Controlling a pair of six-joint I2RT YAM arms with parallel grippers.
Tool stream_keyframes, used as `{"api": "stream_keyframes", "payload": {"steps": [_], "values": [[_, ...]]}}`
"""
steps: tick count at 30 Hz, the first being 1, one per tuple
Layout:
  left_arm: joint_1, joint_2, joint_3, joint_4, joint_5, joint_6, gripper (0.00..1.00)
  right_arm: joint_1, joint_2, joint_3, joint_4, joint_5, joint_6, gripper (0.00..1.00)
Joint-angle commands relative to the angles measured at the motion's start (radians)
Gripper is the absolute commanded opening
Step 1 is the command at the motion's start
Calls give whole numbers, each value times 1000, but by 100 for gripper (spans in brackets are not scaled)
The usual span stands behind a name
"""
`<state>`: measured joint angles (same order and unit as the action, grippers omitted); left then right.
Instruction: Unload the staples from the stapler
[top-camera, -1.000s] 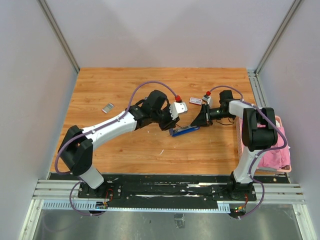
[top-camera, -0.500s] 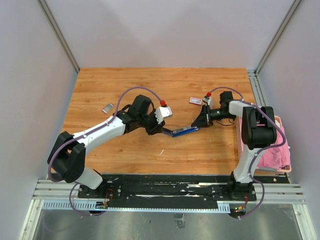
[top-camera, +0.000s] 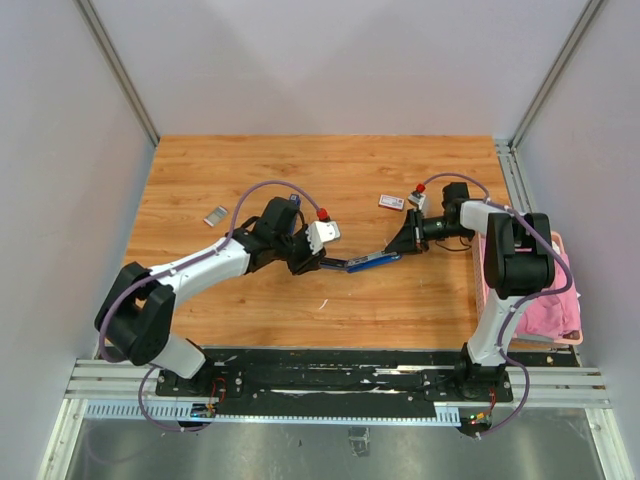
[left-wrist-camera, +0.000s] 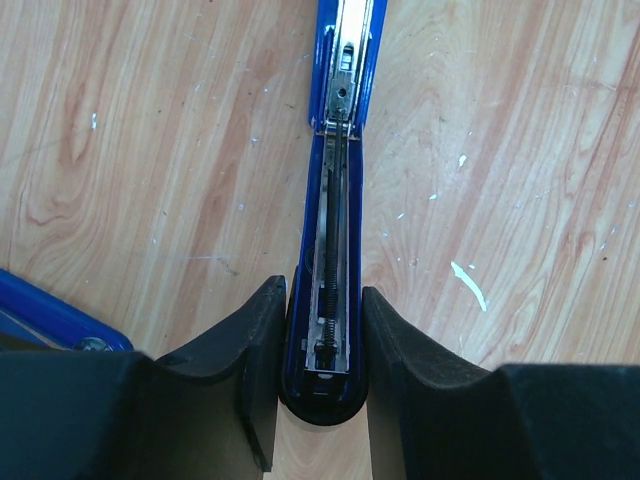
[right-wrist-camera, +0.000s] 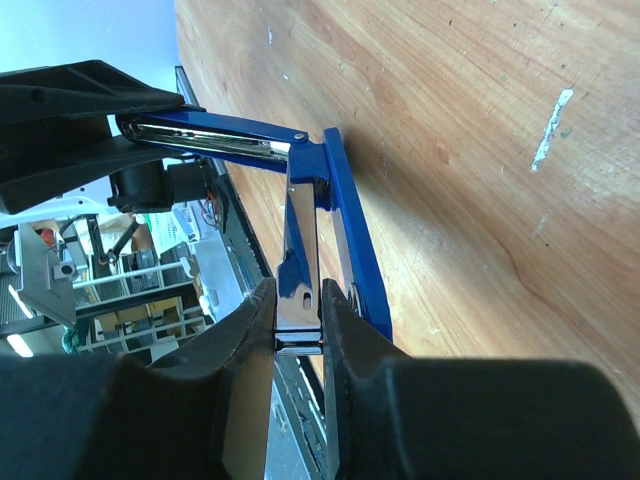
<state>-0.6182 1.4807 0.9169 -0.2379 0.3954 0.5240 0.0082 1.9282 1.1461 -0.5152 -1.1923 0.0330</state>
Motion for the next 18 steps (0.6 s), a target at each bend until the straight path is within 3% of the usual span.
{"api": "stream_keyframes", "payload": {"steps": [1,8,18], "values": [[38,22,-22,-12,-114,24,9,-49,-6,24,-55,31,-17,1],[43,55,-27,-18,-116,37,13,-60,-9,29,-70,29,-31,0],[43,130,39,-139,-137,80,42,-65,-7,36,-82,33,-38,0]]}}
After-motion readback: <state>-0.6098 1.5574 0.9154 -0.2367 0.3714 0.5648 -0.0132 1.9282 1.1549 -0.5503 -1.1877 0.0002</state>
